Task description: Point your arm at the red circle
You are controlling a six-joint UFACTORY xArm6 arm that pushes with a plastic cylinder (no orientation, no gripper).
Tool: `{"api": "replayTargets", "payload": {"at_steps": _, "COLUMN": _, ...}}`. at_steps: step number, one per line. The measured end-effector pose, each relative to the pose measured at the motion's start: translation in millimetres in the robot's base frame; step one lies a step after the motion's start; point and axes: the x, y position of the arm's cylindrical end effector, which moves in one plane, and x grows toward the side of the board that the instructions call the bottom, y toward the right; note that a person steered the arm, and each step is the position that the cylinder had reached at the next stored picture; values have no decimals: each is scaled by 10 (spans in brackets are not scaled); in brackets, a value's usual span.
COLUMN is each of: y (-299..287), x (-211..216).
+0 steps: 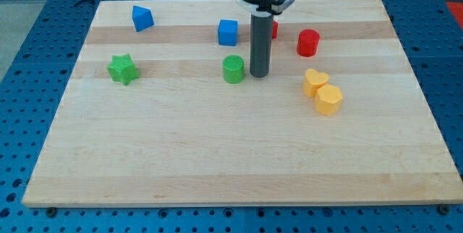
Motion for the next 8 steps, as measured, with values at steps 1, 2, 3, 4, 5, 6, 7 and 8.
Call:
{"api": "replayTargets", "payload": {"at_steps": 1, "y": 0, "x": -120}}
{"api": "replayTargets", "payload": {"at_steps": 2, "y": 0, "x": -271}}
{"api": "replayTargets", "payload": {"at_steps": 3, "y": 0, "x": -434}}
{"api": "replayTargets", "payload": {"at_steps": 4, "y": 0, "x": -514}}
{"api": "replayTargets", "payload": {"at_steps": 5, "y": 23, "x": -514}}
{"api": "replayTargets", "payload": {"at_steps": 6, "y": 23, "x": -539}}
{"api": "replayTargets", "payload": {"at_steps": 7, "y": 47, "x": -628}}
{"api": "replayTargets", "payload": {"at_steps": 8, "y": 208, "x": -634}}
